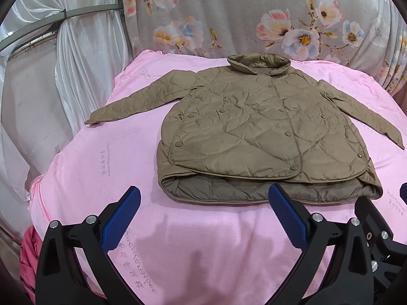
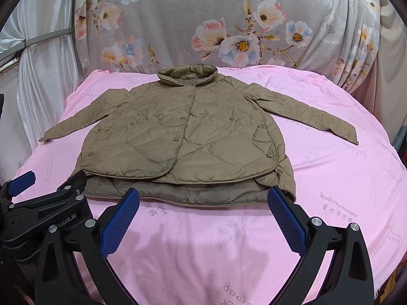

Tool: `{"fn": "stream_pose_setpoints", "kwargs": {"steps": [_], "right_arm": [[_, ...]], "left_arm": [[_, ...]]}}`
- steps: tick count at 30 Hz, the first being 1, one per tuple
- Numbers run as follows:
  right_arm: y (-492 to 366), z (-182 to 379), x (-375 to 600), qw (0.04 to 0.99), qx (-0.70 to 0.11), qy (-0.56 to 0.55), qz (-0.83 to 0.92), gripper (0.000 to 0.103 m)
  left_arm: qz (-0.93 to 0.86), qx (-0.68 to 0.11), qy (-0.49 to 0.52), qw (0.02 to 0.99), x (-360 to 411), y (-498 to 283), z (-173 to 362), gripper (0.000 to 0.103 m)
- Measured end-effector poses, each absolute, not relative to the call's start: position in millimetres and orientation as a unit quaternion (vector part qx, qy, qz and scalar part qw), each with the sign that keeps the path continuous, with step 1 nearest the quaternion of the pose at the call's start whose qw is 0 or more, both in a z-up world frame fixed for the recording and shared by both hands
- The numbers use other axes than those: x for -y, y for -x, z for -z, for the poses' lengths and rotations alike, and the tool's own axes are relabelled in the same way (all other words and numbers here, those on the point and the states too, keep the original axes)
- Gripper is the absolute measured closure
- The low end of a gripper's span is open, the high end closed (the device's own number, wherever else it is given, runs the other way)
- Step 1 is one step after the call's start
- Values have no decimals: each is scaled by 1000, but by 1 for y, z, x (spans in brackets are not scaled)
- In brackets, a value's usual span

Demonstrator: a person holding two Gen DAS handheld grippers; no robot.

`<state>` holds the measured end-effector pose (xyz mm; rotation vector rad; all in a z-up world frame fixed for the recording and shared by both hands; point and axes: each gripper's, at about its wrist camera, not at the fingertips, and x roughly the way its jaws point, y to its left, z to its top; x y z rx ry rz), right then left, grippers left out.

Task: Fold large clothes
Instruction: 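Grasp the khaki jacket sleeve cuff with the right gripper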

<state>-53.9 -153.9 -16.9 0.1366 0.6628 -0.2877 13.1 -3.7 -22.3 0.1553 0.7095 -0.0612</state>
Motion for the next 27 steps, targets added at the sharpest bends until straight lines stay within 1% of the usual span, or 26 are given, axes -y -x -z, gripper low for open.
{"fn": "stream_pose_setpoints", "kwargs": {"steps": [6, 10, 14, 19, 22, 24, 27], "right_arm": [[46, 33, 163, 931, -334, -85, 121, 5], [40, 37, 207, 927, -325, -134, 128, 5], [32, 39, 285, 912, -311, -223, 147, 5], [28, 49, 406, 879, -265, -328, 220, 5], [31, 65, 476, 841, -232, -410, 267, 5], [31, 76, 516, 820, -209, -448, 287, 5], [22, 84, 550, 808, -201, -462, 304, 5]], "left_arm": [[45, -352, -76, 932, 4, -22, 24, 5], [28, -346, -72, 935, -3, -37, 25, 5], [14, -350, -52, 935, -17, -65, 23, 5], [-10, -343, -44, 938, -29, -96, 21, 5], [-22, -351, -35, 935, -34, -122, 22, 5], [-29, -356, -36, 933, -34, -137, 25, 5], [-34, -361, -40, 931, -32, -158, 30, 5]]}}
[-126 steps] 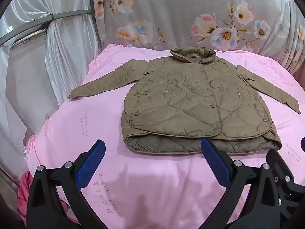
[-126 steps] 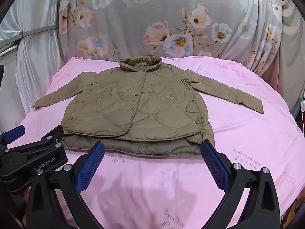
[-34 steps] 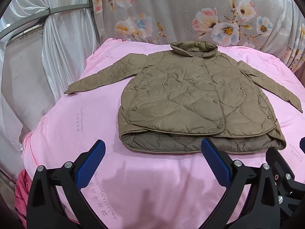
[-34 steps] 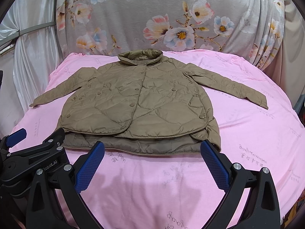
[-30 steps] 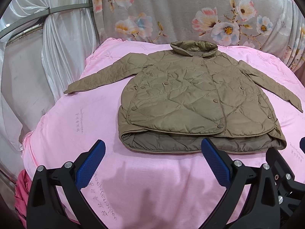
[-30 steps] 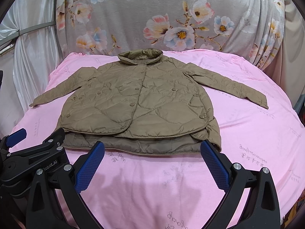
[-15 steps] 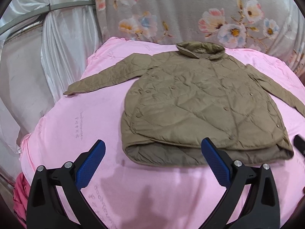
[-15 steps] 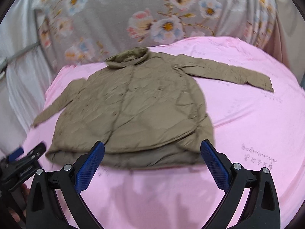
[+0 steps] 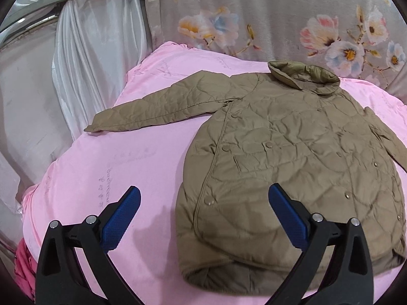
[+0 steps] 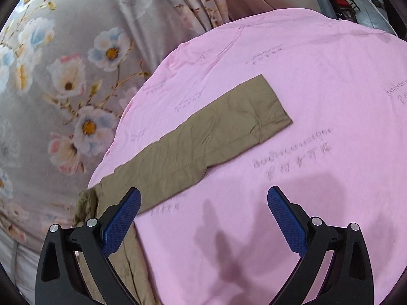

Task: Fold large clothes
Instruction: 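Grasp the khaki jacket sleeve cuff with the right gripper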

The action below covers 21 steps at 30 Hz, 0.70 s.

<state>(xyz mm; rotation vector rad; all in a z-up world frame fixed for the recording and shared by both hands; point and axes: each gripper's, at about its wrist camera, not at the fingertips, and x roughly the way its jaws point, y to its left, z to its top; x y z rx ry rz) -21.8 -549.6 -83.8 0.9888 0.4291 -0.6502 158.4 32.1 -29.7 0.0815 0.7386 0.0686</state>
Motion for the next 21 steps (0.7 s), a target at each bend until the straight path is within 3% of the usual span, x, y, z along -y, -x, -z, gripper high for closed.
{"fn": "stream_pose_setpoints", "kwargs": {"steps": [4, 11, 13, 15, 16, 18, 21], "right_arm": [[-2, 98, 581, 799, -211, -459, 325, 6], [-25, 119, 608, 774, -197, -502, 332, 20], [-33, 119, 614, 775, -198, -500, 331, 39], [-43, 124, 625, 770, -201, -512, 323, 80], [-46, 127, 628, 767, -204, -516, 321, 91], [-51, 123, 634, 768, -192, -521, 319, 98], [-61, 79, 621, 808, -159, -469, 321, 99]], "left_arm": [[-30, -369, -31, 928, -29, -182, 35, 5], [-20, -382, -34, 923, -16, -204, 47, 5], [-16, -385, -33, 922, -14, -207, 50, 5], [-12, -390, -31, 920, -12, -211, 53, 5], [-10, -393, -30, 919, -13, -212, 54, 5], [-9, -394, -29, 919, -14, -213, 55, 5], [-16, -391, -33, 919, -18, -215, 55, 5]]}}
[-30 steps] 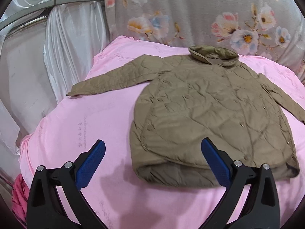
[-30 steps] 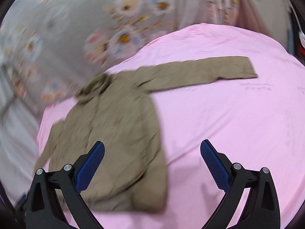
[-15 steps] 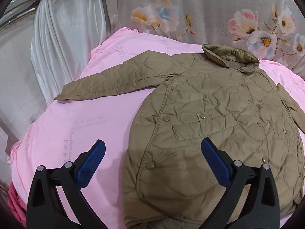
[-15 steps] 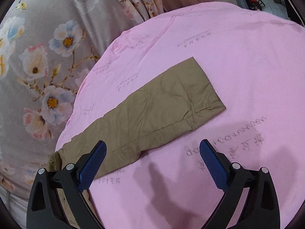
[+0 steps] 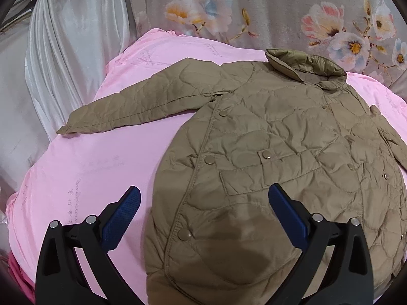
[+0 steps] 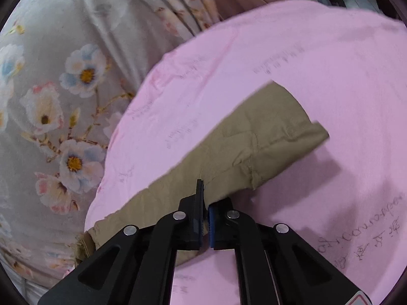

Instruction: Fold large clothes

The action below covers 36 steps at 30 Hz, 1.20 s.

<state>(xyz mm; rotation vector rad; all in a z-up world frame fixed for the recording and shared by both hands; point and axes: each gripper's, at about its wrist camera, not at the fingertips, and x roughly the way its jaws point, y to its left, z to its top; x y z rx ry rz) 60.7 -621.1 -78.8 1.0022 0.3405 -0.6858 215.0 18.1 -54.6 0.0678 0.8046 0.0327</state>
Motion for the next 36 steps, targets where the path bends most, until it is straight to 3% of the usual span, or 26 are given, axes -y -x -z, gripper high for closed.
{"fn": "stream_pose_setpoints", "kwargs": {"steps": [8, 14, 19, 28, 31, 36], "right_arm": [[-141, -108, 496, 938, -90, -258, 214, 99], [-216, -169, 353, 982, -105, -130, 88, 99], [-276, -145, 248, 983, -168, -70, 0, 99], [-327, -29, 137, 957, -282, -10, -61, 98], [-332, 2, 123, 948, -311, 2, -67, 89], [-316, 16, 125, 941, -320, -19, -111, 59]], "left_arm": [[-28, -391, -21, 920, -36, -215, 53, 5], [-29, -397, -7, 918, -52, -212, 58, 5], [-31, -400, 3, 916, -67, -211, 63, 5], [-30, -409, 16, 912, -86, -213, 76, 5], [-21, -410, 24, 911, -89, -216, 76, 5], [11, -407, 54, 912, -91, -226, 66, 5]]}}
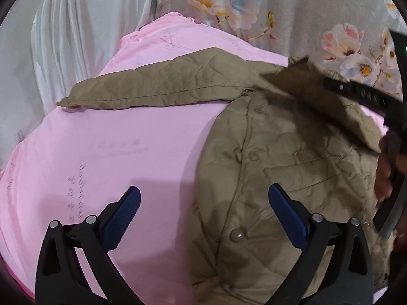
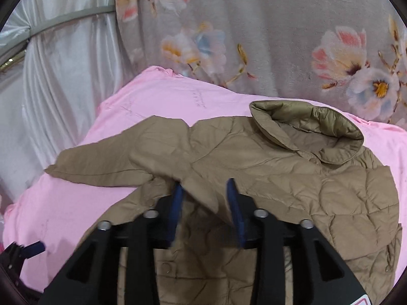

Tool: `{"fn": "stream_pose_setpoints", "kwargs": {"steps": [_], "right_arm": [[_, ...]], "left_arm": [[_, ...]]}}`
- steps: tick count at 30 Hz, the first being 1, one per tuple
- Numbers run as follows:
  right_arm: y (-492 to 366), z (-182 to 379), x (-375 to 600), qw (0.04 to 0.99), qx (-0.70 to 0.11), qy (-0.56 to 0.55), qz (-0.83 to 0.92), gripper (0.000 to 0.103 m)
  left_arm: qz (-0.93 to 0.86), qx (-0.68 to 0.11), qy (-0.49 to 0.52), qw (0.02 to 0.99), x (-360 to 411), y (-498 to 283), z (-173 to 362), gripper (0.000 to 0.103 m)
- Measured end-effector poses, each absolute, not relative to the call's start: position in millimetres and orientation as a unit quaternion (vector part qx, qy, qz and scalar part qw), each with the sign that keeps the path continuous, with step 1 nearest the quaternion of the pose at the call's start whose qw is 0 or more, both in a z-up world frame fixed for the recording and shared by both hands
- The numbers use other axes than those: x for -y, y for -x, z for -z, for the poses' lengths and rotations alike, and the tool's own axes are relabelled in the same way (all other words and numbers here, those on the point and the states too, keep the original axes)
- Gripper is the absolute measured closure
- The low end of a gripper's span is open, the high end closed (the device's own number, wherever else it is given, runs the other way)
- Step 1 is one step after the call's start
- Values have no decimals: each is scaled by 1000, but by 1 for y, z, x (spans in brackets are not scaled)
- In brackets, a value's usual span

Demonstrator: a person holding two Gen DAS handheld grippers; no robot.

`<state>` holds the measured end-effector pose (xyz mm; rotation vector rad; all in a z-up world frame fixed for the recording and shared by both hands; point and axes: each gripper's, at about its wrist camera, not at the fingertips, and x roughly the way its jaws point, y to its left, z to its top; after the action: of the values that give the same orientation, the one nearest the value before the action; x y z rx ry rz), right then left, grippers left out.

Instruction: Fold large clothes

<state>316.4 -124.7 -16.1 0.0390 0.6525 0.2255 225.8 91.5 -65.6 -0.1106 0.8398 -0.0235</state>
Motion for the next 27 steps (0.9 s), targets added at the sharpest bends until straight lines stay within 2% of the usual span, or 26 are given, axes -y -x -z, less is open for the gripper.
{"fn": "stream_pose_setpoints", "kwargs": {"steps": [8, 12, 18, 21, 22, 23, 24, 25, 26, 27], "right_arm": [[-276, -6, 235, 947, -279, -146, -57, 45], [-260, 21, 318, 926, -295, -237, 8, 44], [-254, 85, 413, 864, -322, -381, 70, 44], [-262, 104, 432, 847, -322, -416, 78, 45], [-265, 108, 437, 843, -318, -427, 77, 47], [-270, 109, 440, 839, -315, -436, 78, 58], [-276, 109, 442, 838, -315, -439, 81, 77], [-280, 107, 443, 840, -315, -434, 86, 89], [-285, 101, 444, 847, -311, -423, 85, 96], [-287, 93, 444, 855, -300, -417, 79, 98]], "left_arm": [[107, -421, 102, 895, -65, -289, 42, 5], [143, -480, 135, 855, -43, -337, 65, 5], [153, -503, 190, 829, -22, -373, 90, 7], [144, -494, 181, 838, -14, -381, 89, 33], [140, -494, 169, 841, -10, -385, 88, 56], [128, -492, 157, 847, -8, -388, 88, 78], [113, -492, 143, 852, -4, -392, 86, 90], [113, -488, 141, 854, -5, -394, 84, 99], [118, -478, 136, 860, -2, -398, 77, 101], [122, -459, 127, 871, 1, -399, 66, 101]]}}
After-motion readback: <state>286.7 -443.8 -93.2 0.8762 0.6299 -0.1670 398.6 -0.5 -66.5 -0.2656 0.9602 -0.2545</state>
